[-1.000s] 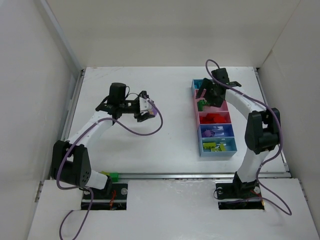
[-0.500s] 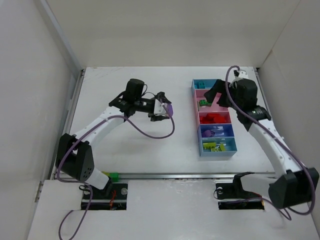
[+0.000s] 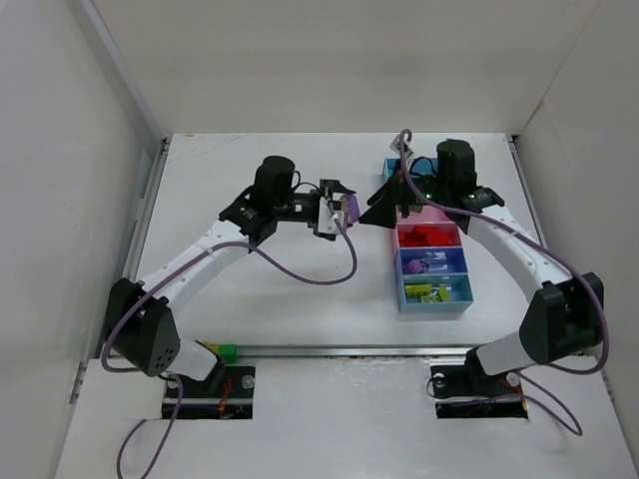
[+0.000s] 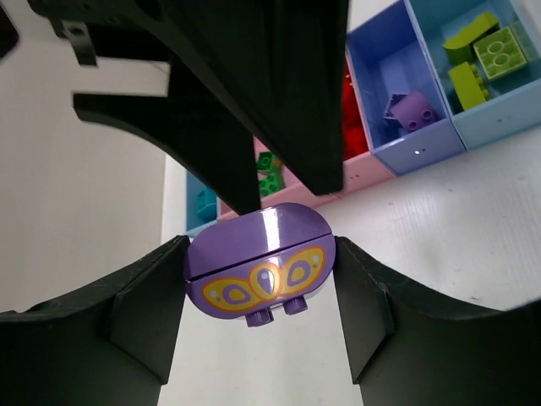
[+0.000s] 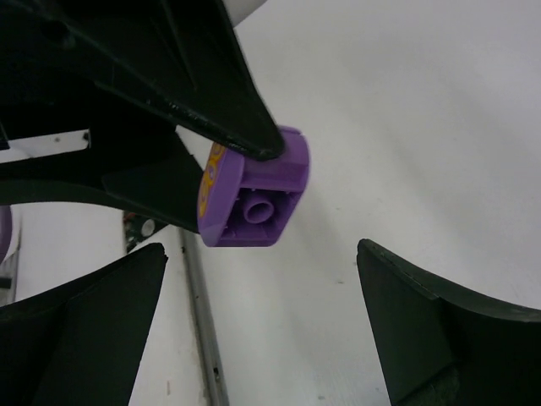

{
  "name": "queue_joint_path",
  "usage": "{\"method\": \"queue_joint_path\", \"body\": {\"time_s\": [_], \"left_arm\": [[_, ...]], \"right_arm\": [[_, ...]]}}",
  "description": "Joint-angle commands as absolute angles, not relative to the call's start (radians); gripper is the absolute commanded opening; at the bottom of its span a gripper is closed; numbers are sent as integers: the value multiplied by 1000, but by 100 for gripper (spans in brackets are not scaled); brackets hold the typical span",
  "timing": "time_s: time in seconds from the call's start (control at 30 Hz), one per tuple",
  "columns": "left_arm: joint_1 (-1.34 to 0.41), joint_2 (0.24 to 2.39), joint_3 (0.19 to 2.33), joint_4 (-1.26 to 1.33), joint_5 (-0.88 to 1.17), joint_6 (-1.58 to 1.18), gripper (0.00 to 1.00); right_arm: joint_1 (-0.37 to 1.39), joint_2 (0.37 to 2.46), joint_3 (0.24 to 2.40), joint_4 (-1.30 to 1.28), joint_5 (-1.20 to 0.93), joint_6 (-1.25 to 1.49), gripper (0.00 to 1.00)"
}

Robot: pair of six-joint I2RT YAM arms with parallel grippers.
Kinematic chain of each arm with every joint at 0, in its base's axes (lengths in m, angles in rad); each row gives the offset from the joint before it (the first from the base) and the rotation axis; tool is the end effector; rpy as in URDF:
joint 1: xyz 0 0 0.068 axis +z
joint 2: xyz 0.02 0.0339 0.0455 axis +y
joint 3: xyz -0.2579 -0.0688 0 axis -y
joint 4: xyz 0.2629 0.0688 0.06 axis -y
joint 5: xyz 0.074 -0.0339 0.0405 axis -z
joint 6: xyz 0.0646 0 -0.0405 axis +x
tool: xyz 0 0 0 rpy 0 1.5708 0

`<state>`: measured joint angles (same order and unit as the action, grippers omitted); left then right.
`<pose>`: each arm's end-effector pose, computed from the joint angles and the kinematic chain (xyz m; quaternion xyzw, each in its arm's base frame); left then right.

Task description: Sort the legos into containers by color

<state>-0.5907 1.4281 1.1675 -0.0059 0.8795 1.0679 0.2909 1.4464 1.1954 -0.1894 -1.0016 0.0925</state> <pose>0.2745 -0.2440 0.3287 0.7049 0.2952 -0.1990 0.6136 0.3254 0.1542 0.3158 -0.3292 0.7117 0.4875 0.3840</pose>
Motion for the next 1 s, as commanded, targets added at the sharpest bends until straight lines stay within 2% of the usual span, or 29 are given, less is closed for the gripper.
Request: {"method": "queue_joint_path", "body": {"time_s": [0.0, 0.2, 0.27, 0.33, 0.37, 0.43, 0.47, 0.53, 0.57, 0.6, 0.63, 0.67, 0.73, 0.87, 0.97], "left_arm": [[-607, 1350, 1169, 69, 867, 1052, 0], [-607, 1319, 1129, 106, 857, 1040, 0], [-607, 1308, 1118, 106, 857, 1040, 0], [-607, 1299, 1108, 97, 857, 1051, 0], [-617, 1299, 1098, 97, 857, 1051, 0], [-617, 1290, 1098, 107, 857, 1051, 0], [-617, 1290, 1098, 107, 857, 1051, 0], [-617, 1290, 1089, 107, 857, 1060, 1], [-617, 1290, 1077, 120, 857, 1060, 8], [-617, 1290, 1077, 120, 857, 1060, 18], [-617, 1281, 1065, 132, 857, 1060, 34], [-617, 1281, 1051, 141, 857, 1045, 69], [-617, 1272, 1051, 153, 838, 1025, 98], [-617, 1272, 1051, 131, 762, 962, 100], [-575, 1281, 1071, 121, 782, 887, 100]], "right_arm": [[328, 1452, 1273, -138, -1153, 55, 100], [373, 1523, 1310, -129, -1163, 67, 97], [373, 1537, 1324, -129, -1163, 77, 86], [373, 1546, 1347, -129, -1163, 77, 74], [373, 1546, 1347, -129, -1154, 87, 63], [373, 1560, 1374, -129, -1154, 87, 49], [373, 1572, 1374, -129, -1154, 97, 32], [373, 1582, 1387, -129, -1154, 107, 12], [373, 1582, 1387, -129, -1140, 107, 6], [373, 1582, 1387, -129, -1140, 118, 0], [373, 1582, 1387, -129, -1109, 118, 0], [373, 1572, 1387, -129, -1094, 118, 0], [373, 1562, 1376, -129, -1062, 95, 0], [373, 1482, 1310, -129, -944, -15, 0], [373, 1447, 1289, -129, -920, -84, 0]]}}
